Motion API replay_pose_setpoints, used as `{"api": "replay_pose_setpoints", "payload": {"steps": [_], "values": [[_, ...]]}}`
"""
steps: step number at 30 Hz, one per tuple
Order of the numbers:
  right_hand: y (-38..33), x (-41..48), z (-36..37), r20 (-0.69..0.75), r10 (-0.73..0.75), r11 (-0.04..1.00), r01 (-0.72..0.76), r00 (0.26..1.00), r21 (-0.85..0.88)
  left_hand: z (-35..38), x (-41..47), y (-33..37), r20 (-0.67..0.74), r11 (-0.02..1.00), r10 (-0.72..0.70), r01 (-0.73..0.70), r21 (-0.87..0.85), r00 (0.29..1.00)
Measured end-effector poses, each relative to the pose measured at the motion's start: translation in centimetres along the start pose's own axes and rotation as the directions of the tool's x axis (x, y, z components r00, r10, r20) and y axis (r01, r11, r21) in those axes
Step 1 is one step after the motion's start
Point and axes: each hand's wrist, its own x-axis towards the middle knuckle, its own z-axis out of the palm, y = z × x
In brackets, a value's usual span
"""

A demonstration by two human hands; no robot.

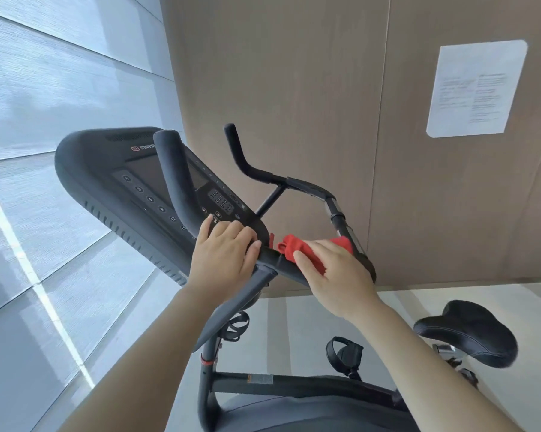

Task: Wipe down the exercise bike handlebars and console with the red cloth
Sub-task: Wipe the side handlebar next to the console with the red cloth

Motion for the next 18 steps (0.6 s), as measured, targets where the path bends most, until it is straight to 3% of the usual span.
{"api": "replay_pose_setpoints", "payload": {"steps": [5,13,18], "values": [[0.0,-1.4,1.2,-0.157,-0.05,0.997,0.042,0.986,-0.058,0.5,0.0,-0.3,-0.05,0.999,0.034,-0.036,-0.039,0.998],[-2.7,-0.7,2.3,-0.167,0.011,0.984,-0.041,0.986,-0.176,0.7,-0.1,-1.0,-0.042,0.99,0.099,-0.102,-0.095,0.994],[-2.3,-2.0,2.2,-0.176,0.052,0.993,-0.069,0.983,-0.092,0.7,-0.1,-1.2,-0.007,0.984,0.133,-0.133,-0.117,0.991]]}}
